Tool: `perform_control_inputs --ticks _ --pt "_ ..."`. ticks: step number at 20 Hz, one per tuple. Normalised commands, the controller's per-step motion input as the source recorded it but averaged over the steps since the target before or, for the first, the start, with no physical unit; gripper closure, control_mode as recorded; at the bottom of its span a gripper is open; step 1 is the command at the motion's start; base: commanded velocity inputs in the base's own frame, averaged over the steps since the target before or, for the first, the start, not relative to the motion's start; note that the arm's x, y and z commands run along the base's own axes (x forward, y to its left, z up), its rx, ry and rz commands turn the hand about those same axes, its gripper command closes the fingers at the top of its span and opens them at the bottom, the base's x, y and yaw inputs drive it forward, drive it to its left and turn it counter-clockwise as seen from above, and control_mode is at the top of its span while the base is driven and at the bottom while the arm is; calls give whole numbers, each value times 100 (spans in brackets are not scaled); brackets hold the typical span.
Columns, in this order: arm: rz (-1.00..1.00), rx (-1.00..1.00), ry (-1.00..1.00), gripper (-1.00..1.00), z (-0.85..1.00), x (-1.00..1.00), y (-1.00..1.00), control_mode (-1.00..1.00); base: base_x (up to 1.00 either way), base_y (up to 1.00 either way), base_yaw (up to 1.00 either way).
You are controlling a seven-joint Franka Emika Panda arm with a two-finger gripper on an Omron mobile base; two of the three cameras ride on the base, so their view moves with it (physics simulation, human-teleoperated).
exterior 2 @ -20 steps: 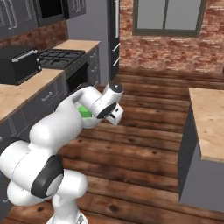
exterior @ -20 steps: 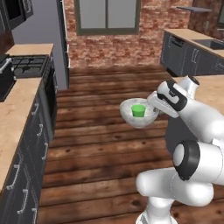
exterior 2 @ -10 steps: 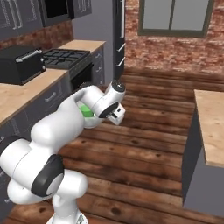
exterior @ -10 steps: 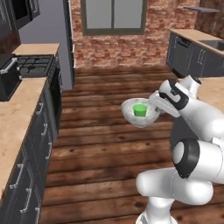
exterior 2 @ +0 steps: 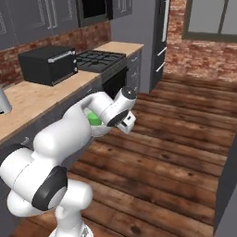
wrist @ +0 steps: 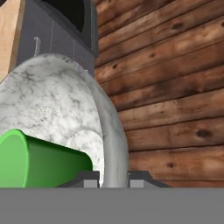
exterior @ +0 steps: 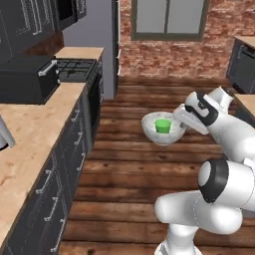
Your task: Place the cup inside the bowl on the dining table and move the bowl to any counter.
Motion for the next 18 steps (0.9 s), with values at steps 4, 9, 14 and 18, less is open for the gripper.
perform_control_inputs --ticks 4,9,14,18 --pt "0 0 0 100 0 0 0 100 4 0 46" --pt "0 0 0 100 0 0 0 100 0 0 41" --pt "0 0 0 100 0 0 0 100 6 -1 37" --pt "0 0 0 100 0 0 0 100 3 -1 39"
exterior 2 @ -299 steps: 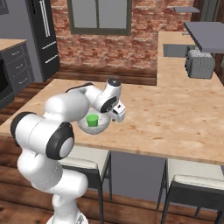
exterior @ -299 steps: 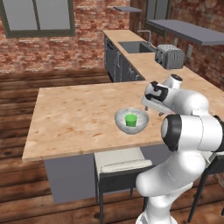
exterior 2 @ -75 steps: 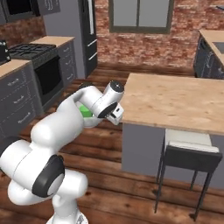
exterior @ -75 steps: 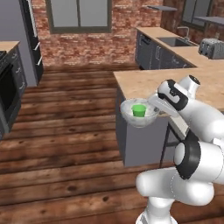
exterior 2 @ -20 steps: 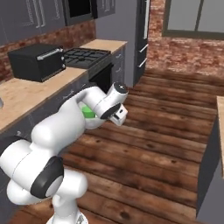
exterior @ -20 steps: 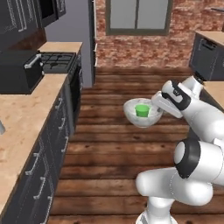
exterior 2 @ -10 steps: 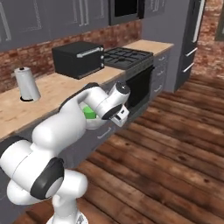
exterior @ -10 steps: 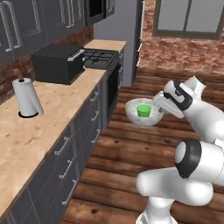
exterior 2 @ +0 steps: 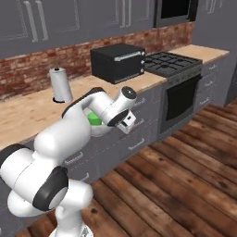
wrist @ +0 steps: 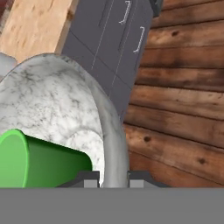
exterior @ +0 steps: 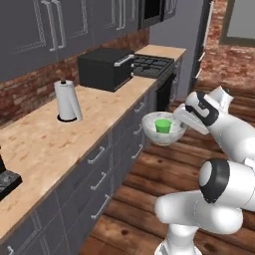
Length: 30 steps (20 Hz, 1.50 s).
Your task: Place the cup inside the bowl on the dining table and move the bowl to any counter.
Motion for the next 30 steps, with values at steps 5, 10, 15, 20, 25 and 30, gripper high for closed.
perform_control_inputs --ticks 5,10,15,20,25,30 --pt "0 0 0 100 0 0 0 100 0 0 37" --pt "0 0 0 100 0 0 0 100 0 0 44" --pt "0 0 0 100 0 0 0 100 0 0 44" --pt "0 0 0 100 0 0 0 100 0 0 35" --pt "0 0 0 100 0 0 0 100 -9 -6 26" --pt "0 0 0 100 0 0 0 100 -4 -2 26"
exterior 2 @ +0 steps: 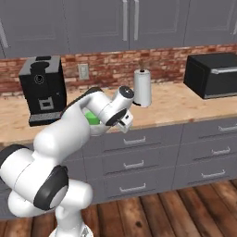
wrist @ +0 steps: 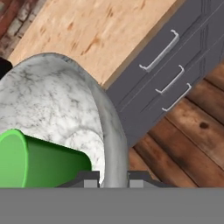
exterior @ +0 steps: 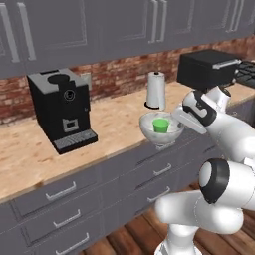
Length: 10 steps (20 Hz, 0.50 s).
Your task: Place the cup inside the bowl on the dining table and move the bowl to any counter.
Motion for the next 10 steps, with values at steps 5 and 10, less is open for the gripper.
perform_control_inputs --ticks 5,10 --pt "0 0 0 100 0 0 0 100 0 0 29" --pt "0 0 0 100 0 0 0 100 4 -1 29"
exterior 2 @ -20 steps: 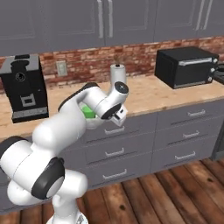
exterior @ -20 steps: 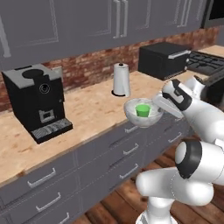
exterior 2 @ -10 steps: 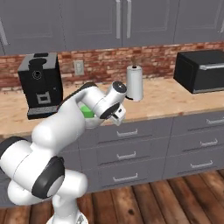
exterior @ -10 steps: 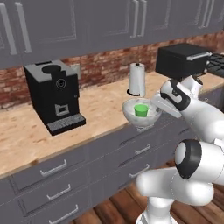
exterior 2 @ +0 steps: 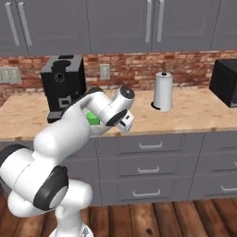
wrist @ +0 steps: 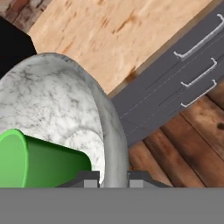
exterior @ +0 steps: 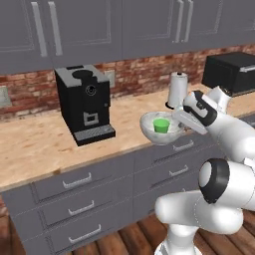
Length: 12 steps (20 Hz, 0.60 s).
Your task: Place the cup inside the bowl on the dining table and move the bowl to any counter.
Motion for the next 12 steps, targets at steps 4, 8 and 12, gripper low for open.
perform_control_inputs --ticks 4,8,12 --pt "0 0 0 100 0 0 0 100 37 -5 33" --pt "0 0 0 100 0 0 0 100 37 -14 33" --pt "0 0 0 100 0 0 0 100 38 -37 26"
